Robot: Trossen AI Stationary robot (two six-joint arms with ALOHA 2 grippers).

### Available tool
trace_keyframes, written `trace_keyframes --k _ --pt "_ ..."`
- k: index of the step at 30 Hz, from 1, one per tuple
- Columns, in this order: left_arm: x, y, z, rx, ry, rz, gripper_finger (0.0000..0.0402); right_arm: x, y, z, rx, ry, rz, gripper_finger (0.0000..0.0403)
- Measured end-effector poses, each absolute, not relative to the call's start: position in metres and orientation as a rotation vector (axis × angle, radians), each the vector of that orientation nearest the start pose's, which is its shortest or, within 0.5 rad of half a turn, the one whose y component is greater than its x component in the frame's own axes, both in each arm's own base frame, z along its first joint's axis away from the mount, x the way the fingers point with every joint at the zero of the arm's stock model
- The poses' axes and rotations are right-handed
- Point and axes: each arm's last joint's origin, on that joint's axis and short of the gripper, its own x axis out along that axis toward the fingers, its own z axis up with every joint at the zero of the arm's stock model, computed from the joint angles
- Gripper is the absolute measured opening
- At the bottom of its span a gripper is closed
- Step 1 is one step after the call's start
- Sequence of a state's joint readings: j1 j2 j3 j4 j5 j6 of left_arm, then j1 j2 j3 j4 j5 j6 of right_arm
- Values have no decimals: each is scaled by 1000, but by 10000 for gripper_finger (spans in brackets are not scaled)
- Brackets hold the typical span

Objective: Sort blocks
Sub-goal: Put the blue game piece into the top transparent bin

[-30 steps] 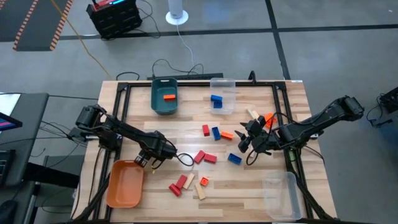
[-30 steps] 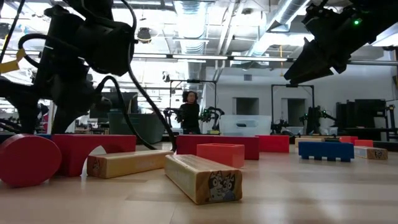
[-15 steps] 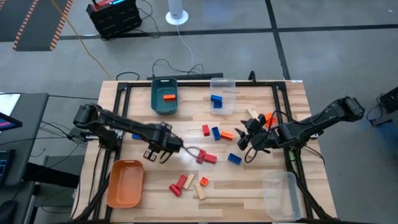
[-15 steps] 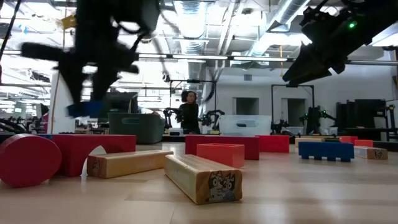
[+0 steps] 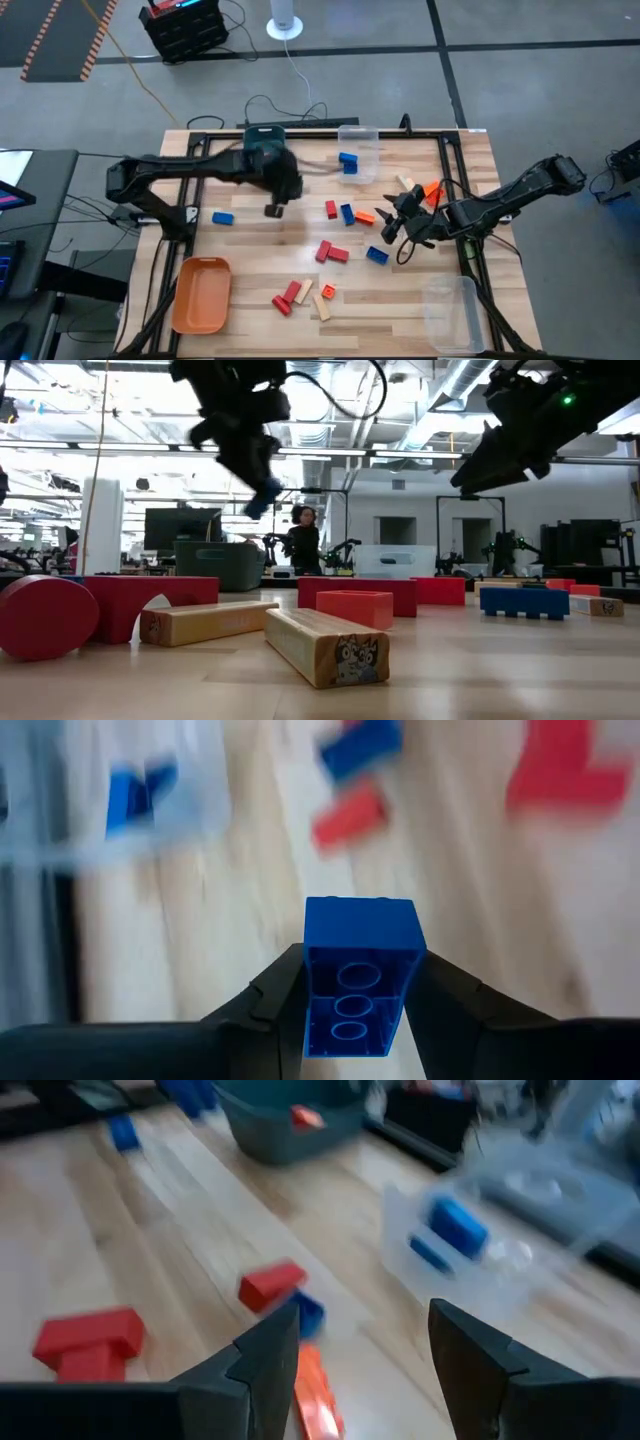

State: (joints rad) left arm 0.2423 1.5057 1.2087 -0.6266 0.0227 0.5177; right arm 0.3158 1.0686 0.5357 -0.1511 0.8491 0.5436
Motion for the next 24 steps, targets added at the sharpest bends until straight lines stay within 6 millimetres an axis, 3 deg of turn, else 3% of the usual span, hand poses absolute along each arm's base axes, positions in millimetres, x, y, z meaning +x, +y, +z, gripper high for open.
trace_keyframes --k 6,13,18,24 --pt "318 87 278 268 640 -73 130 218 31 206 18 271 -550 216" --pt "330 75 275 295 329 -78 130 244 -1 199 -39 254 -373 237" --pt "333 63 275 319 178 -85 130 264 -14 200 -97 277 -350 254" --pt "333 61 280 339 98 -77 130 301 -13 212 -240 287 -323 256"
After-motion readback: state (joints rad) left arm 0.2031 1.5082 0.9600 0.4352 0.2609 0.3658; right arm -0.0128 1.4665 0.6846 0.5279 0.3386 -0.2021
